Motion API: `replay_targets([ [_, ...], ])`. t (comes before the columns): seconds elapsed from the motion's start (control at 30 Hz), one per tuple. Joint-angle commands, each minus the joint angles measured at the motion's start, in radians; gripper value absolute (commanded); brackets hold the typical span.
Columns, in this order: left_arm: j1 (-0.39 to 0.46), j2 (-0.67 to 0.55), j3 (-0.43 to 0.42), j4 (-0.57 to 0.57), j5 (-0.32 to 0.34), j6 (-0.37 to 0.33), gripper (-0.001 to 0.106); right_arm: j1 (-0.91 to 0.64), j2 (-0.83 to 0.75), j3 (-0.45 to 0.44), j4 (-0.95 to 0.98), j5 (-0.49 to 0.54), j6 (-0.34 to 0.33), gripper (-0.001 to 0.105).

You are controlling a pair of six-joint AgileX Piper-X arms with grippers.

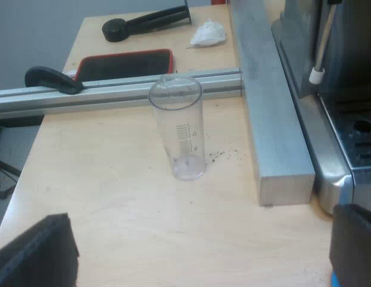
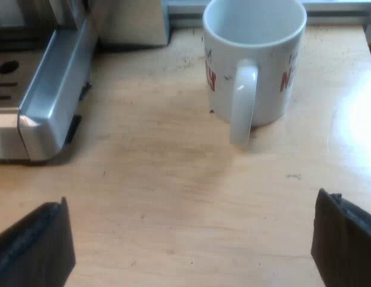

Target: Grind coffee beans and then tamp

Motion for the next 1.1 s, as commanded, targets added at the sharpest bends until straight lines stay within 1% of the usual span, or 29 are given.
replay_targets([
  [0.03,-0.002,-0.137,-0.003,0.0,0.006,-0.013,0.087,-0.005,-0.044,-0.004,-0.007,-0.008,-0.003,0.082],
  [0.3,-0.002,-0.137,-0.003,0.0,0.006,-0.011,0.087,-0.005,-0.044,-0.004,-0.007,0.007,-0.003,0.082],
  [1.1,-0.002,-0.14,-0.003,-0.001,0.006,-0.006,0.087,-0.005,-0.044,-0.004,-0.007,0.007,-0.003,0.082],
])
